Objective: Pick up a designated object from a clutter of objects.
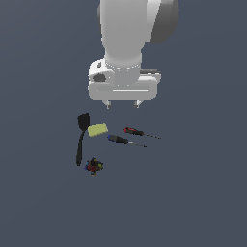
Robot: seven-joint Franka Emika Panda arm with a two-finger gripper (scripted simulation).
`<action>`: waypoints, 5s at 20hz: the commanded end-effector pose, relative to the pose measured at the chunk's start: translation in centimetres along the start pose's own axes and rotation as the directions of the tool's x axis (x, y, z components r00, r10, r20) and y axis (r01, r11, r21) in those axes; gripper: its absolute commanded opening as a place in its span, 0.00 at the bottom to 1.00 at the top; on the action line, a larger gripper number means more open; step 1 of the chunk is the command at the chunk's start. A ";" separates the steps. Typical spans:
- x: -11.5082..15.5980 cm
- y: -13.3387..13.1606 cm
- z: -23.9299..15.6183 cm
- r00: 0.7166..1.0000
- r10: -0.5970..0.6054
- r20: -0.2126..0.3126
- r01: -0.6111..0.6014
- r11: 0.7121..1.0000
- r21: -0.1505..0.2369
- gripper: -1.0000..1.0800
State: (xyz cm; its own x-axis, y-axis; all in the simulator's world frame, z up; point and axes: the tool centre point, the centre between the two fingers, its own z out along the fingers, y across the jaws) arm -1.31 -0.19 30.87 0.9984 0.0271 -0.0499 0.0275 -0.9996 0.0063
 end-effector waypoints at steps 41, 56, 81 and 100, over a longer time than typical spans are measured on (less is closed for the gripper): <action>-3.8 9.5 17.3 0.731 0.683 0.000 -0.682 0.730 0.056 0.96; -9.7 14.1 24.9 0.374 0.927 -0.008 -0.926 0.374 0.050 0.96; -10.2 14.4 30.3 0.338 0.941 -0.010 -0.940 0.338 0.049 0.96; -10.1 14.2 30.1 0.337 0.941 -0.011 -0.940 0.338 0.050 0.00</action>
State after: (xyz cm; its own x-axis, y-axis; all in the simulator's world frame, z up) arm -12.57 -14.99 1.15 0.3625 -0.9320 -0.0013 -0.9320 -0.3625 0.0009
